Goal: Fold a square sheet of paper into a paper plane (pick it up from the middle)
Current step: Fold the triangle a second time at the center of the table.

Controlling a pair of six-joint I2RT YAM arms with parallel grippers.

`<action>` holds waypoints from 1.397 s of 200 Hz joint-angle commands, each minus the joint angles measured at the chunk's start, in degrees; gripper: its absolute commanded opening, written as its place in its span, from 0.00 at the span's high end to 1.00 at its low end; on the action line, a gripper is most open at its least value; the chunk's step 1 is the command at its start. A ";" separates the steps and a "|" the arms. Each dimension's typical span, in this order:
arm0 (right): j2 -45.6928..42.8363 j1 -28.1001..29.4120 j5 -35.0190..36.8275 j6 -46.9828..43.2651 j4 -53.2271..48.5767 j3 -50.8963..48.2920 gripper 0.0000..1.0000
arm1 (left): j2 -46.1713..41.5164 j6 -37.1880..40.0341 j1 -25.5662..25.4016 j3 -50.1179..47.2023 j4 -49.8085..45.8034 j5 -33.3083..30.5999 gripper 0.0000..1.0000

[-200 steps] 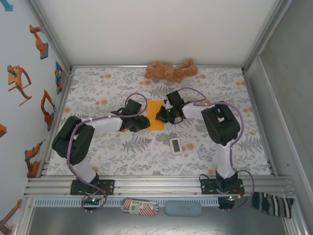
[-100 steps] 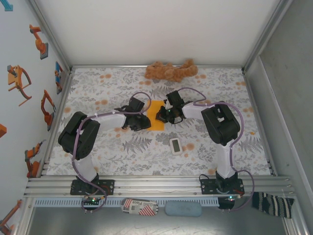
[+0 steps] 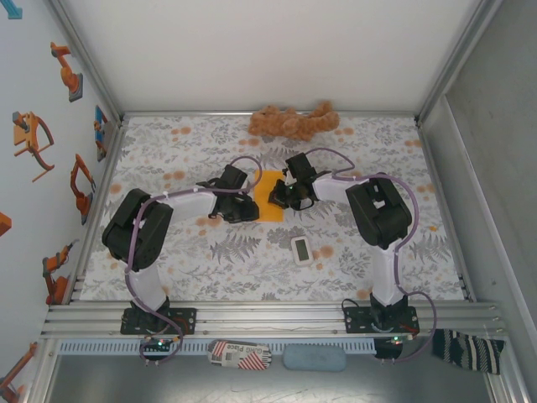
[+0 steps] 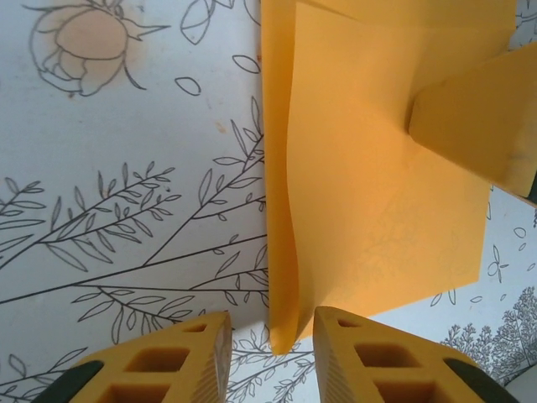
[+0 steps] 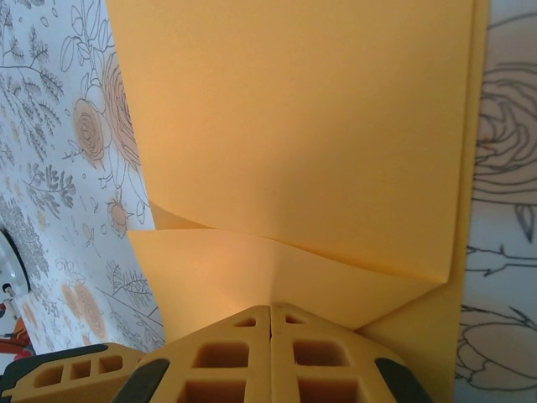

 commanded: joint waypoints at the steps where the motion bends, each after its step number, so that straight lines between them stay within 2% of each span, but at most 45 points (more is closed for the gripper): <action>1: 2.13 -0.36 2.63 0.17 -3.07 0.58 1.00 | 3.35 3.96 -0.87 0.93 -2.95 3.28 0.67; 32: 2.16 -0.35 2.59 0.14 -3.07 0.13 1.00 | 1.93 4.04 -1.08 2.34 -3.08 3.00 0.68; 70: 2.42 -0.31 2.58 0.07 -3.05 -0.04 1.00 | 2.97 3.71 -1.07 4.45 -2.97 2.52 0.76; 130: 2.19 -0.35 2.58 0.08 -2.73 -1.01 1.00 | 3.87 2.54 -1.02 4.93 -5.86 -3.02 0.71; 180: 2.33 -0.35 2.58 0.21 -2.44 -1.08 1.00 | 5.70 4.16 -1.12 6.20 -7.83 -1.49 0.70; 224: 1.15 -0.35 1.74 0.07 -2.09 -0.46 1.00 | 7.23 3.79 -1.28 6.75 -12.12 -5.51 0.76; 279: -1.19 -1.14 -1.51 -0.03 1.00 1.45 1.00 | 7.31 3.00 -1.04 5.76 -11.20 -4.59 0.81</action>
